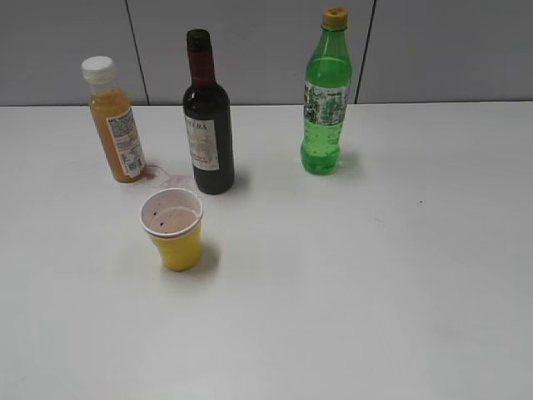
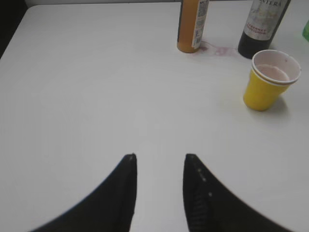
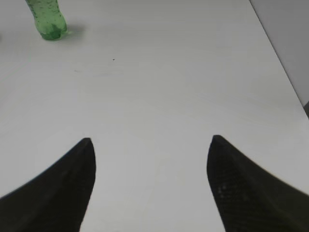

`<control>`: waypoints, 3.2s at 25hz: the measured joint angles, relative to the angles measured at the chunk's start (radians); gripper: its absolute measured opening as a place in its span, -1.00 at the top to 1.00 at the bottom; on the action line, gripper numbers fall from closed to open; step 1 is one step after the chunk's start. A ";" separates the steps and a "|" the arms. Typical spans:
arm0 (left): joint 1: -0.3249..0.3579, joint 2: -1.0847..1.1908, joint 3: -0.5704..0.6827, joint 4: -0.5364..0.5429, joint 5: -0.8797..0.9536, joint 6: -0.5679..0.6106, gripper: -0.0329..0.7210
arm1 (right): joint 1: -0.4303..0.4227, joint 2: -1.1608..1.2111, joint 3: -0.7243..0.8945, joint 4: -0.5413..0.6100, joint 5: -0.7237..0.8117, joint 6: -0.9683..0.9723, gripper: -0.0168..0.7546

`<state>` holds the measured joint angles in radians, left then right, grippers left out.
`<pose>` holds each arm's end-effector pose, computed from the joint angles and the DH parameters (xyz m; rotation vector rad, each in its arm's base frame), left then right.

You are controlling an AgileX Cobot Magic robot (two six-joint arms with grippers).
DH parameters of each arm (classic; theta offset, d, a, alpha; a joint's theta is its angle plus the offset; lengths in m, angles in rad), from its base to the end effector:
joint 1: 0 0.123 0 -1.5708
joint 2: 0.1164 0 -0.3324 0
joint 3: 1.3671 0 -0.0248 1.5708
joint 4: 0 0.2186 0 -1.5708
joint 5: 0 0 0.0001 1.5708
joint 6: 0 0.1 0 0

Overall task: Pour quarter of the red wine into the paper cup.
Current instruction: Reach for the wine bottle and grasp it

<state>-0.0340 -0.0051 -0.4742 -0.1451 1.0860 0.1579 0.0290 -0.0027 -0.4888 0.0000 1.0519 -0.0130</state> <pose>-0.0733 -0.0103 0.2492 0.2067 2.0724 -0.0997 -0.0718 -0.0021 0.2554 -0.0429 2.0435 0.0100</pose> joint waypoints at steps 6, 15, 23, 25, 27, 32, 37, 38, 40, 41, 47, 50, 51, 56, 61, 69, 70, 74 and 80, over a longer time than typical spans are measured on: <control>0.000 0.000 0.000 -0.086 -0.014 -0.001 -0.45 | 0.000 0.000 0.000 0.000 0.000 0.000 -0.46; 0.000 0.080 -0.009 -0.233 -0.414 0.088 -0.77 | 0.000 0.000 0.000 0.000 0.000 0.000 -0.46; 0.000 0.472 -0.009 -0.587 -0.646 0.519 -0.75 | 0.000 0.000 0.000 0.000 0.000 0.000 -0.46; 0.000 0.589 -0.009 -0.757 -0.667 0.708 -0.75 | 0.000 0.000 0.000 0.000 0.000 0.000 -0.46; 0.000 0.689 -0.009 -0.948 -0.671 0.936 -0.74 | 0.000 0.000 0.000 0.000 0.000 0.000 -0.46; 0.000 0.889 -0.013 -1.361 -0.669 1.441 -0.72 | 0.000 0.000 0.000 0.000 0.000 0.000 -0.46; 0.000 0.969 -0.065 -1.456 -0.694 1.627 -0.69 | 0.000 0.000 0.000 0.000 0.000 0.000 -0.46; 0.000 0.975 -0.078 -1.461 -0.694 1.634 -0.68 | 0.000 0.000 0.000 0.000 0.000 0.000 -0.46; 0.000 0.978 -0.095 -1.466 -0.695 1.640 -0.67 | 0.000 0.000 0.000 0.000 0.000 0.000 -0.46; 0.000 0.978 -0.099 -1.469 -0.696 1.643 -0.66 | 0.000 0.000 0.000 0.000 0.000 0.000 -0.46; 0.000 0.982 -0.100 -1.492 -0.734 1.647 -0.66 | 0.000 0.000 0.000 0.000 0.000 0.000 -0.46; 0.000 0.986 -0.100 -1.519 -0.740 1.647 -0.66 | 0.000 0.000 0.000 0.000 0.000 0.000 -0.46; 0.000 0.988 -0.100 -1.527 -0.740 1.648 -0.66 | 0.000 0.000 0.000 0.000 0.000 0.000 -0.46; 0.000 0.989 -0.100 -1.541 -0.740 1.645 -0.66 | 0.000 0.000 0.000 0.000 0.000 0.000 -0.46; 0.000 1.029 -0.102 -1.288 -0.729 1.401 -0.66 | 0.000 0.000 0.000 0.000 0.000 0.000 -0.46; -0.044 1.051 -0.102 -0.697 -0.868 0.796 -0.66 | 0.000 0.000 0.000 0.000 0.000 0.000 -0.46; -0.055 1.051 -0.102 -0.616 -0.893 0.707 -0.66 | 0.000 0.000 0.000 0.000 0.000 0.000 -0.46; -0.095 1.051 -0.102 -0.290 -1.012 0.346 -0.66 | 0.000 0.000 0.000 0.000 0.000 0.000 -0.46; -0.115 1.074 -0.102 0.087 -1.211 -0.035 -0.66 | 0.000 0.000 0.000 0.000 0.000 0.000 -0.46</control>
<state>-0.1485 1.0687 -0.5765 -0.0582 -0.1251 0.1225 0.0290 -0.0027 -0.4888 0.0000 1.0519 -0.0130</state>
